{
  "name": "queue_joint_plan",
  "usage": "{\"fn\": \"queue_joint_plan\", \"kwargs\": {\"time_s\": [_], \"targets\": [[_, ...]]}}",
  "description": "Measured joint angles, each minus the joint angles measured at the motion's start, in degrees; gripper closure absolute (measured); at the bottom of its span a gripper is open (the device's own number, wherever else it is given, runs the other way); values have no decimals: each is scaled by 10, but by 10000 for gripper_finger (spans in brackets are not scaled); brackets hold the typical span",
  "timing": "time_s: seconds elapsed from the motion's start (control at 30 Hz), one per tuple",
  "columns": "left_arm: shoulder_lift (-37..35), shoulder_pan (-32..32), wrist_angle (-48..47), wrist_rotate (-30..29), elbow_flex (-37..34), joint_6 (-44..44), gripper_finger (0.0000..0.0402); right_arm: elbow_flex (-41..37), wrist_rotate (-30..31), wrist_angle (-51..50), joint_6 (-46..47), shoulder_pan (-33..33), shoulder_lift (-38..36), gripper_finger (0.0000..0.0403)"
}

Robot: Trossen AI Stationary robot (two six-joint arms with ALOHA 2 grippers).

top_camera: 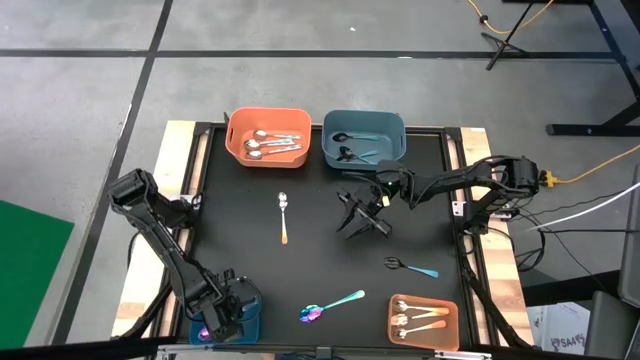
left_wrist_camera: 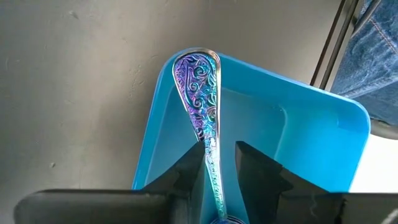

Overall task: Sort silverware by color (type)
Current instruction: Put the orange spoon into the bottom orange bin

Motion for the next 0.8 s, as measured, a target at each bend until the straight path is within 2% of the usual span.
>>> {"fn": "queue_joint_plan", "kwargs": {"time_s": [0.47, 0.8], "targets": [[-12, 0, 18, 17, 0, -1, 319, 0, 0, 0, 0, 0, 0, 270], [-65, 4, 22, -20, 0, 0, 319, 0, 0, 0, 0, 0, 0, 270]]}}
